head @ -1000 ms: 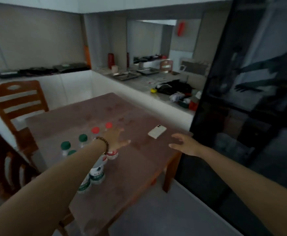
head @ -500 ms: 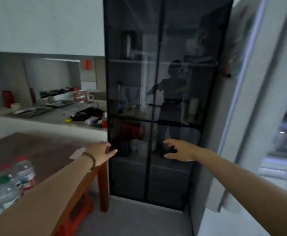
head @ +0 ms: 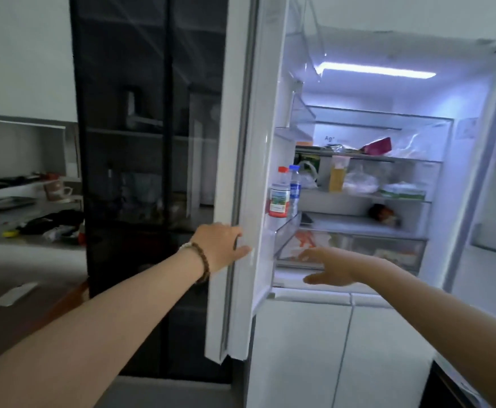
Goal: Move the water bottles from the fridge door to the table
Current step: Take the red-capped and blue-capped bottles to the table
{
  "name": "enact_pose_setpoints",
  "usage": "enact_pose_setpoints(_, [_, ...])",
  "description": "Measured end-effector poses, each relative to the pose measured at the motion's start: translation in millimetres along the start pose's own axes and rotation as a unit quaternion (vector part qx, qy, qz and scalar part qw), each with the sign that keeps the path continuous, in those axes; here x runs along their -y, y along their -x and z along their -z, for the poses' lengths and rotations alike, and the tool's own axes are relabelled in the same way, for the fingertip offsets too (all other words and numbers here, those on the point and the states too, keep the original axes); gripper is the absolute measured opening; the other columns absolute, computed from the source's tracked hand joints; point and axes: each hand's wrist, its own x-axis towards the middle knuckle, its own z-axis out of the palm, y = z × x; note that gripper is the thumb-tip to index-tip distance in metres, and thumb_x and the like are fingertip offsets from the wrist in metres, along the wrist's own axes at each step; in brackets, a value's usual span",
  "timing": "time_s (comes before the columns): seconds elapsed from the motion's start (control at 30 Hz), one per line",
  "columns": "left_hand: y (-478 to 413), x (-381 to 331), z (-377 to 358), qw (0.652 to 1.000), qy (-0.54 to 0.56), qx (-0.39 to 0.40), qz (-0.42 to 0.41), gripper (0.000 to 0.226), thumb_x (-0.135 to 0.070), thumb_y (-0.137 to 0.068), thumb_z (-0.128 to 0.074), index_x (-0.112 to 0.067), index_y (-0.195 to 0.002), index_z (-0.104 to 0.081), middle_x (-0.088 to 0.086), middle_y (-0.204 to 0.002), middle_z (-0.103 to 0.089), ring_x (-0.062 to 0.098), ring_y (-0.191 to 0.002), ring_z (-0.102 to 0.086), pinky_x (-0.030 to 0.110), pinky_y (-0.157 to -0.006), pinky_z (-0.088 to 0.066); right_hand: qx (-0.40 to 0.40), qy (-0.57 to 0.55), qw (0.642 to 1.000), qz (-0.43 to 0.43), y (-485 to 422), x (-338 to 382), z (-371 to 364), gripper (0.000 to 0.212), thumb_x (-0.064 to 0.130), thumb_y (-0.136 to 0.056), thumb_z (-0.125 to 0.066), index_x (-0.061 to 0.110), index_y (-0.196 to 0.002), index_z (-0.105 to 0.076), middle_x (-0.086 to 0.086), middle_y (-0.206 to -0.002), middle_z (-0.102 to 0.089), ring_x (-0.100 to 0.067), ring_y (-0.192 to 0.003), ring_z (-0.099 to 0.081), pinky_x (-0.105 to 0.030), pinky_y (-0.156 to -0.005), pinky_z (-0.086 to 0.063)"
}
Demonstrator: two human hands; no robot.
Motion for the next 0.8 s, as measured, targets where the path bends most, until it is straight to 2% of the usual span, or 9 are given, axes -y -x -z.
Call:
enact_pose_setpoints(0.17, [-62.4, -72.8, 5.2, 0.996, -0.021, -0.074, -0.035, 0.05, -0.057, -0.09, -0.036, -0.018, -0.117, -0.051, 0.007, -0.108, -0.065, 0.024, -0.097, -0.059, 0.034, -0.075, -0.048, -0.046, -0.036, 0.998, -0.018, -1.1, -74.1, 23.4, 0.064, 0.036, -0.084, -0.065, 0.025, -0.141, -0.036, -0.001, -0.144, -0.044, -0.021, -0.125, -0.048, -0.031, -0.104, -0.036])
enact_pose_setpoints(0.23, [-93.4, -89.4, 1.3, 0.996, -0.005, -0.085, -0.026, 0.049, -0.057, -0.089, -0.036, -0.019, -0.116, -0.051, 0.006, -0.108, -0.064, 0.023, -0.096, -0.058, 0.035, -0.076, -0.049, -0.078, -0.052, 0.996, -0.006, -12.1, -100.0, 27.1, 0.065, 0.038, -0.083, -0.066, 0.025, -0.14, -0.037, -0.001, -0.141, -0.046, -0.018, -0.119, -0.05, -0.026, -0.096, -0.037])
enact_pose_setpoints(0.33, [-143.1, -101.0, -8.3, 0.994, 0.003, -0.109, 0.002, 0.044, -0.053, -0.09, -0.037, -0.018, -0.111, -0.052, 0.006, -0.11, -0.062, 0.024, -0.098, -0.056, 0.031, -0.071, -0.041, -0.098, -0.074, 0.992, 0.015, -39.7, -134.6, 28.0, 0.064, 0.042, -0.082, -0.065, 0.028, -0.138, -0.038, 0.001, -0.138, -0.046, -0.011, -0.103, -0.05, -0.021, -0.085, -0.037])
enact_pose_setpoints(0.4, [-178.1, -98.6, -16.9, 0.994, -0.006, -0.107, 0.034, 0.046, -0.051, -0.091, -0.037, -0.018, -0.121, -0.048, 0.007, -0.118, -0.058, 0.024, -0.105, -0.052, 0.033, -0.077, -0.041, -0.092, -0.064, 0.993, 0.023, -65.6, -156.1, 28.4, 0.065, 0.042, -0.081, -0.065, 0.03, -0.138, -0.036, 0.002, -0.138, -0.044, -0.008, -0.098, -0.046, -0.02, -0.084, -0.036])
enact_pose_setpoints(0.47, [-207.3, -88.3, -27.0, 0.992, -0.003, -0.106, 0.07, 0.05, -0.051, -0.091, -0.037, -0.017, -0.127, -0.043, 0.006, -0.122, -0.055, 0.024, -0.109, -0.05, 0.035, -0.084, -0.043, -0.08, -0.053, 0.995, 0.031, -92.6, -171.9, 32.5, 0.065, 0.041, -0.083, -0.063, 0.032, -0.139, -0.034, 0.002, -0.14, -0.04, -0.01, -0.1, -0.047, -0.021, -0.086, -0.037])
enact_pose_setpoints(0.6, [-252.5, -69.9, -53.8, 0.988, -0.015, -0.096, 0.124, 0.054, -0.054, -0.091, -0.035, -0.015, -0.129, -0.038, 0.007, -0.125, -0.053, 0.024, -0.11, -0.05, 0.035, -0.084, -0.044, -0.069, -0.041, 0.996, 0.034, -147.8, -193.9, 47.0, 0.068, 0.038, -0.088, -0.059, 0.027, -0.146, -0.025, -0.001, -0.15, -0.029, -0.021, -0.12, -0.05, -0.03, -0.099, -0.041])
enact_pose_setpoints(0.8, [-286.8, -60.7, -85.3, 0.975, 0.05, -0.074, 0.203, 0.063, -0.061, -0.087, -0.039, -0.015, -0.13, -0.034, 0.01, -0.126, -0.053, 0.027, -0.109, -0.054, 0.041, -0.085, -0.05, -0.127, -0.114, 0.979, 0.113, -215.1, -202.7, 72.6, 0.073, 0.041, -0.085, -0.063, 0.026, -0.145, -0.026, -0.001, -0.152, -0.026, -0.021, -0.13, -0.042, -0.035, -0.107, -0.038])
